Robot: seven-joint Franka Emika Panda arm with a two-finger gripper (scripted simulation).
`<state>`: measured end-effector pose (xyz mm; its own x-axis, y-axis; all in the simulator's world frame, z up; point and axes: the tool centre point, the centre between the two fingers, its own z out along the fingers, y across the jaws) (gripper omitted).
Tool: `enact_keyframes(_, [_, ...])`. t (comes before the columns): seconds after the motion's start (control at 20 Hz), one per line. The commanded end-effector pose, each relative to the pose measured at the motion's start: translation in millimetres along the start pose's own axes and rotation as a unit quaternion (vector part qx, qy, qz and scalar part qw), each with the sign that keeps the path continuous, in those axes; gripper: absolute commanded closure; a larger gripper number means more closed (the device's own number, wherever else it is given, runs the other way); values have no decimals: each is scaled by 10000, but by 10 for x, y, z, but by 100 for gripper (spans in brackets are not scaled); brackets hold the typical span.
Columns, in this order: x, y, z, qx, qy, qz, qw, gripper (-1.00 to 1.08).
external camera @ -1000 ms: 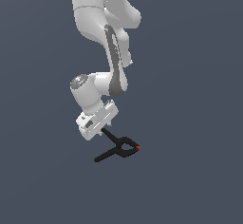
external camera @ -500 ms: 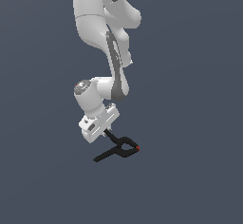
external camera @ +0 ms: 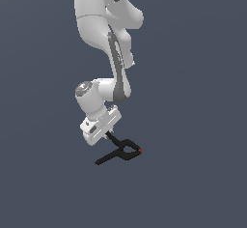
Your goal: Pick up the object and move it to a goal position.
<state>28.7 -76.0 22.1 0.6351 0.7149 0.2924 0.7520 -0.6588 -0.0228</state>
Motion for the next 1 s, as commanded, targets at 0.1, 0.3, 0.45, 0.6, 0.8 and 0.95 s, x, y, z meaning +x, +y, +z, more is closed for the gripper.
enact_keyframes(0.1, [7,-24,-21,-1,0,-1,10000,108])
enact_keyframes(0.3, [25,-98,-86,-1,-2,-1,10000,108])
enact_keyframes(0.45, [47,-189,-167,-2,-4,-2,10000,108])
enact_keyframes(0.6, [78,-312,-275,-3,-9,-2,10000,108])
enact_keyframes(0.8, [133,-525,-466,-5,-14,-3,10000,108])
enact_keyframes(0.95, [184,-720,-639,-7,-20,-4,10000,108])
